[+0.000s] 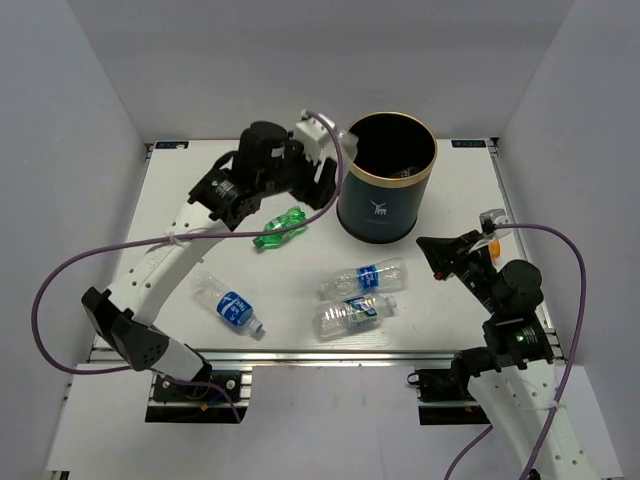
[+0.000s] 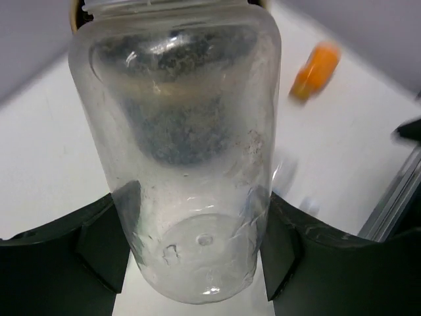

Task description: Put the plastic bottles in the bin

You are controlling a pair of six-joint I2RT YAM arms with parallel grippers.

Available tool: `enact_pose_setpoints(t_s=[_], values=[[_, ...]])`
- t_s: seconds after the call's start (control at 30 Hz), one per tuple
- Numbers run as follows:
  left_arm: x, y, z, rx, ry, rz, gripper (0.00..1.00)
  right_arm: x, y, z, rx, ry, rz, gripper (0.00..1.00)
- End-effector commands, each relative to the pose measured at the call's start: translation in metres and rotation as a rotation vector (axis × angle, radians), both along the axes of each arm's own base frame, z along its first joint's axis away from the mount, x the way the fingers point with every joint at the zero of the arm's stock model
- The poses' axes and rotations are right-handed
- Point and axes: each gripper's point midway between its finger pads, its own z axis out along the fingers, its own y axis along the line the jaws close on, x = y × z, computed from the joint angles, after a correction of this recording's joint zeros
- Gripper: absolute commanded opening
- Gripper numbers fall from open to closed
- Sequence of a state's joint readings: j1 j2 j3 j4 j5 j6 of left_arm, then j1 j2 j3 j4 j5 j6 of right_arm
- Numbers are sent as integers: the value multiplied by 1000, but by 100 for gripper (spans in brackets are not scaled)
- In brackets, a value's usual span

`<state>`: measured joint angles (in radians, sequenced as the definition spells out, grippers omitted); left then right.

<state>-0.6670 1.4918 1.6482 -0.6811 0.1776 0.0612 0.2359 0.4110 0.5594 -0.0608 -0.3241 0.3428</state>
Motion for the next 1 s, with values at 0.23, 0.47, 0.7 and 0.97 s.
enact_pose_setpoints(t_s=[0.23, 0.47, 0.7, 0.97], values=[[70, -102, 91, -412, -207, -64, 0, 6, -5, -3, 36, 0, -46, 0], [125, -160, 65, -410, -254, -15, 9, 8, -2, -15, 29, 34, -30, 7], [147, -152, 61, -356, -314, 135, 95, 9, 4, -15, 19, 23, 7, 45], [98, -116, 134, -384, -399, 117, 100, 8, 9, -19, -26, -8, 56, 90]])
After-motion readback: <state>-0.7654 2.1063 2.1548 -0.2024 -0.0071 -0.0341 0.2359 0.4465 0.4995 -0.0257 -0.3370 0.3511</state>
